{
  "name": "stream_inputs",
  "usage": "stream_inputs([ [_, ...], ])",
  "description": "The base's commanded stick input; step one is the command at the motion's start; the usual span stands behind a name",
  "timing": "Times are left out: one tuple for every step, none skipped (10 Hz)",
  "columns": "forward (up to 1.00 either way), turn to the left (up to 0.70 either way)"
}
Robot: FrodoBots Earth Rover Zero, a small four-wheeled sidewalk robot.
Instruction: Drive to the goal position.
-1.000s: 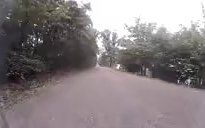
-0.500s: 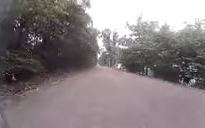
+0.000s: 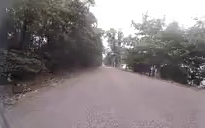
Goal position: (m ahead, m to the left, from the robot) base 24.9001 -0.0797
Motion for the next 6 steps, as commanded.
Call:
stream_inputs([
  [0.7,0.11],
  [0.7,0.33],
  [0.7,0.27],
  [0.7,0.22],
  [0.7,0.14],
  [0.7,0.03],
])
